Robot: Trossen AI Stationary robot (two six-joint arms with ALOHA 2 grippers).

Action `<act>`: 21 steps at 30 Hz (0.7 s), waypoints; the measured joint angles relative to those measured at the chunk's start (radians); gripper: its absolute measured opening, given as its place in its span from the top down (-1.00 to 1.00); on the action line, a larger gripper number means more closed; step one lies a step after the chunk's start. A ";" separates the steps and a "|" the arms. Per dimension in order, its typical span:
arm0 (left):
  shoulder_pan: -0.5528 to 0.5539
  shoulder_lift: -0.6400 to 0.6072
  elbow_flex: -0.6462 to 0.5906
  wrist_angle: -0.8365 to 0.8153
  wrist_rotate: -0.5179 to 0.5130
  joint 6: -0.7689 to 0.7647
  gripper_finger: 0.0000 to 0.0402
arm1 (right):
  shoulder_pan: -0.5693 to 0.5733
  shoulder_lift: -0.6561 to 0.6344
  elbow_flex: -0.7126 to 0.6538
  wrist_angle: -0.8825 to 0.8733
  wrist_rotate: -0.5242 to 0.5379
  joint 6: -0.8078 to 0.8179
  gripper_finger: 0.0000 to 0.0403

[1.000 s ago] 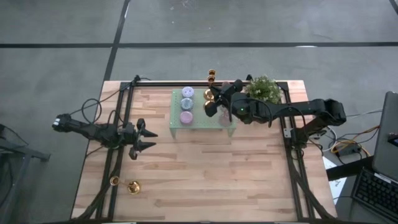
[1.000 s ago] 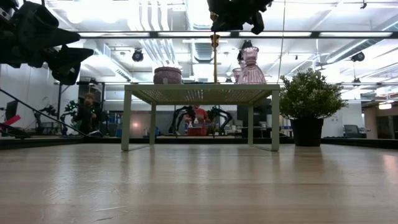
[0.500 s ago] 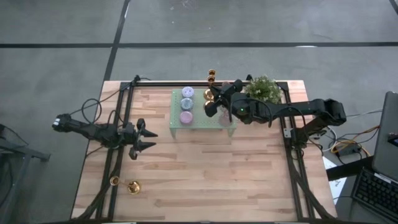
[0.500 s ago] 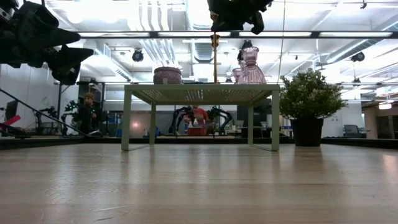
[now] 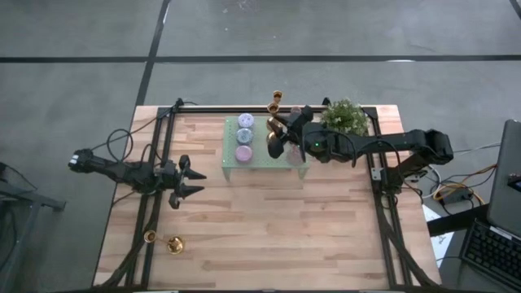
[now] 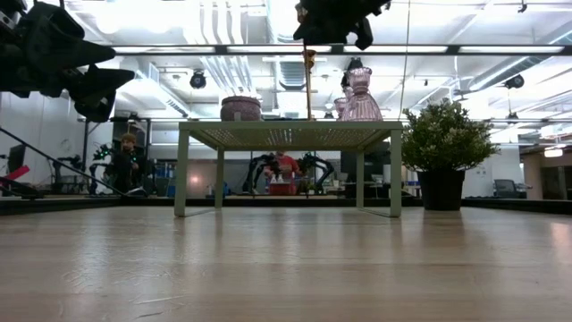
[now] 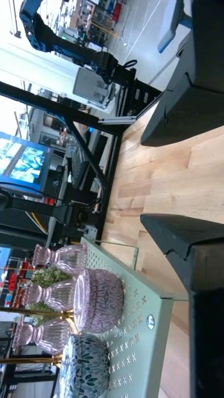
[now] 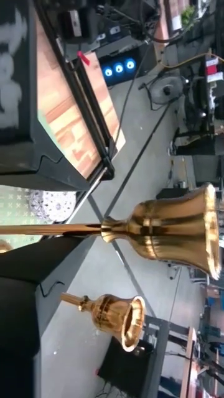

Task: Pick & Place candle stick holders
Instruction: Put the top gold candle holder on the shelf aligned with the other gold candle holder, then put the gold candle holder on the shelf aligned with the other gold candle holders

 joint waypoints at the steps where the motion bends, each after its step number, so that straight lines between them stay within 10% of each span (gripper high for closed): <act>1: 0.000 0.000 0.000 0.000 0.000 0.000 0.04 | 0.001 -0.003 0.000 -0.011 0.000 0.000 0.39; 21: 0.000 0.000 0.000 0.000 0.000 0.000 0.04 | 0.002 -0.071 0.000 -0.229 0.001 0.068 0.15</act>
